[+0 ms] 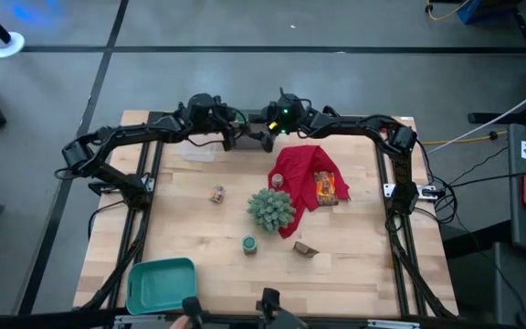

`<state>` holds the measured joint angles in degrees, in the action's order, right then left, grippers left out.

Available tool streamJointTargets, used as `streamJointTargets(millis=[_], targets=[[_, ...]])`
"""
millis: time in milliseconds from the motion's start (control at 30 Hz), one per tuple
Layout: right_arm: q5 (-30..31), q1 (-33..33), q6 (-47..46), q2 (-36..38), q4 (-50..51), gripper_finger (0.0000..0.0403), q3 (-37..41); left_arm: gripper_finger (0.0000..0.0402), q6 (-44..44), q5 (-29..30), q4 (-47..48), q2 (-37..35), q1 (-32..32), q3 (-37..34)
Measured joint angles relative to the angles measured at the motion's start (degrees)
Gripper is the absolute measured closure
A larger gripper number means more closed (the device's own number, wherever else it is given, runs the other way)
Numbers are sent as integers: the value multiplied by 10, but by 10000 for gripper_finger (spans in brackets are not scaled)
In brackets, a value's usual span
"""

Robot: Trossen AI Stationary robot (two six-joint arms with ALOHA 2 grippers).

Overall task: Sort spices by type
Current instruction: Put the top green spice bottle into the black bin

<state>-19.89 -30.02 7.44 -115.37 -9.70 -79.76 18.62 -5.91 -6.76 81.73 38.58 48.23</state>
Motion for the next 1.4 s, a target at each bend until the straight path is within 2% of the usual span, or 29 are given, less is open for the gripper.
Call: streamJointTargets(millis=[167, 333, 733, 933, 1167, 1400], targets=[[58, 0, 21, 0, 160, 122, -84, 208, -22, 1, -1, 5, 29, 0], [104, 0, 24, 0, 290, 123, -169, 204, -35, 0, -3, 38, 45, 0], [135, 0, 53, 0, 546, 123, -329, 202, -71, 4, -111, 135, 47, 0], [147, 0, 65, 0, 633, 123, -385, 202, -112, 5, -120, 161, 47, 0], [155, 0, 66, 0, 717, 123, -443, 202, -111, 6, -120, 173, 47, 0], [158, 0, 66, 0, 776, 123, -481, 201, -71, 6, -122, 173, 46, 0]])
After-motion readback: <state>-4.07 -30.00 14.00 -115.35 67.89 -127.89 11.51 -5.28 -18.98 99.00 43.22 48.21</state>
